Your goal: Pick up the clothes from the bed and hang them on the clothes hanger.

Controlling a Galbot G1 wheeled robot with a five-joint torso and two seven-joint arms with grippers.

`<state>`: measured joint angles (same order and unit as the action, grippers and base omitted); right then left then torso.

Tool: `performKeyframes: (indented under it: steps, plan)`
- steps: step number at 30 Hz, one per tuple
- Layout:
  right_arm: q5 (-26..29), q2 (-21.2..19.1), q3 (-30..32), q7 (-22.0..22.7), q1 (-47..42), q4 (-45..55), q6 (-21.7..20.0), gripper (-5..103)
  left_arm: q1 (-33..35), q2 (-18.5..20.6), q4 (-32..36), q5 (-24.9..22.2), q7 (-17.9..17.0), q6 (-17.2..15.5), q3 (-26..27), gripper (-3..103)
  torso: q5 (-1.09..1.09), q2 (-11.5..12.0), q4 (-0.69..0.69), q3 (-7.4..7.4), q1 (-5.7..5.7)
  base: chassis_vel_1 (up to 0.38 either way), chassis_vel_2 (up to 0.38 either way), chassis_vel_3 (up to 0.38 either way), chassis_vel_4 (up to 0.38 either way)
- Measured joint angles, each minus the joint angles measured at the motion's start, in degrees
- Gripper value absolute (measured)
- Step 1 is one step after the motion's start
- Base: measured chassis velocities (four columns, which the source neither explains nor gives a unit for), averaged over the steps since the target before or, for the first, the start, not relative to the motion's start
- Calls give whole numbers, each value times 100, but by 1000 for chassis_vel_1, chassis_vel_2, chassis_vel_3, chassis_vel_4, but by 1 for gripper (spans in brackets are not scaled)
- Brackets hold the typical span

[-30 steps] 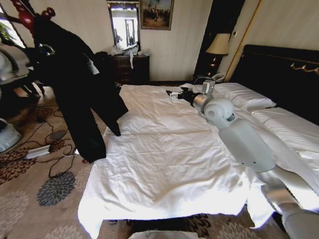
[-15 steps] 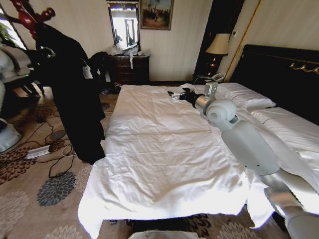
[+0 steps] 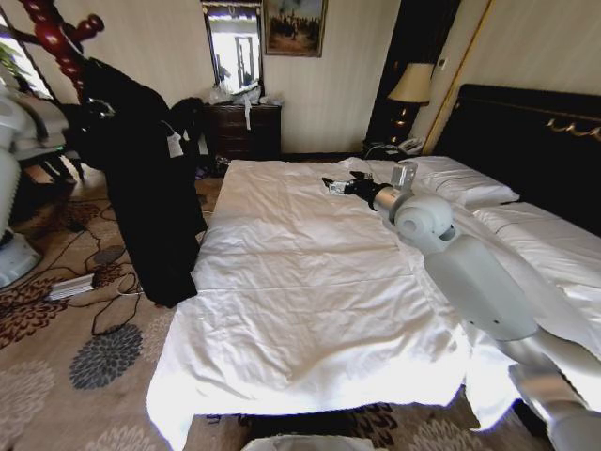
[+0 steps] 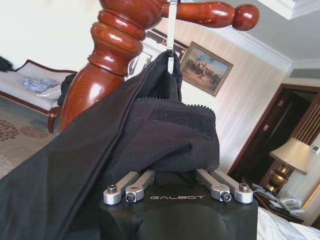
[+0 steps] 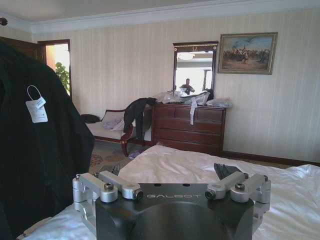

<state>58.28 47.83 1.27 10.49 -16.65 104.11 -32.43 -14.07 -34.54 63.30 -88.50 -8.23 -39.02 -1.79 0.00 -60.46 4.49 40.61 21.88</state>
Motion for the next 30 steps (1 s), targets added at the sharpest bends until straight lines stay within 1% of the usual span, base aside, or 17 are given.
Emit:
performKeyframes:
  steps: [5, 7, 8, 11, 13, 14, 15, 16, 17, 20, 23, 24, 25, 27, 28, 29, 30]
  plan:
    - [0, 32, -13, 55, -30, 8, 2, 100, 273, 199, 247, -83, -67, 4, 157, 18, 2, 0, 1, -1, -1, 0, 0, 0, 0]
    - [2, 51, -17, 104, -59, 12, 12, 100, 431, 330, 396, -24, -79, 115, 213, 18, 2, 0, 0, 0, 0, 0, 0, 0, 0]
    - [4, 56, -18, 119, -71, 12, 22, 100, 511, 374, 458, 37, -74, 162, 273, 16, 3, 0, 0, -1, 0, 0, 0, 0, 0]
    - [8, 56, -19, 134, -94, 12, 32, 100, 666, 444, 576, 137, -84, 245, 414, 18, -2, 0, -4, 0, -1, 0, 0, 0, 0]
    - [17, 51, -19, 147, -139, 24, 36, 100, 815, 555, 761, 252, -79, 423, 540, 28, -6, 0, -9, -1, -1, 0, 0, 0, 0]
    - [17, 51, -19, 147, -139, 24, 36, 100, 815, 555, 761, 252, -79, 423, 540, 28, -6, 0, -9, -1, -1, 0, 0, 0, 0]
    - [21, 45, -18, 153, -153, 34, 36, 100, 862, 603, 841, 293, -77, 492, 570, 34, -4, 0, -10, -1, -1, 0, 0, 0, 0]
    - [26, 34, -17, 159, -167, 46, 36, 100, 909, 653, 943, 329, -76, 559, 602, 40, -4, 0, -8, -1, -1, 0, 0, 0, 0]
    - [34, 20, -13, 169, -186, 67, 36, 100, 962, 720, 1063, 364, -75, 610, 639, 45, -2, -1, -2, -1, -1, 0, 0, 0, 0]
    - [51, -5, 3, 190, -221, 99, 36, 100, 1110, 880, 1348, 437, -76, 684, 720, 51, 1, 0, 2, -1, -1, 0, 0, 0, 0]
    - [91, -43, 55, 229, -322, 156, 45, 100, 1462, 1152, 1812, 502, -104, 768, 907, 66, 0, 0, -4, -1, -1, 0, 0, 0, 0]
    - [91, -43, 55, 229, -322, 156, 45, 100, 1462, 1152, 1812, 502, -104, 768, 907, 66, 0, 0, -4, -1, -1, 0, 0, 0, 0]
    - [129, -58, 83, 248, -370, 176, 84, 100, 1630, 1253, 1984, 500, -154, 792, 1015, 72, -1, 0, -5, -1, -2, 0, 0, 0, 0]
    - [271, -93, 196, 244, -561, 220, 407, 100, 2246, 1543, 2428, 538, -220, 878, 1560, 83, -2, 0, 1, -1, -1, 0, 0, 0, 0]
    - [271, -93, 196, 244, -561, 220, 407, 100, 2246, 1543, 2428, 538, -220, 878, 1560, 83, -2, 0, 1, -1, -1, 0, 0, 0, 0]
    - [314, -95, 281, 204, -656, 224, 569, 100, 2513, 1663, 2610, 577, -231, 927, 1817, 83, -1, 0, -1, 0, -1, 0, 0, 0, 0]
    - [343, -98, 371, 162, -760, 223, 779, 100, 2805, 1799, 2848, 615, -268, 998, 2081, 88, -1, -1, -6, 0, -1, 0, 0, 0, 0]
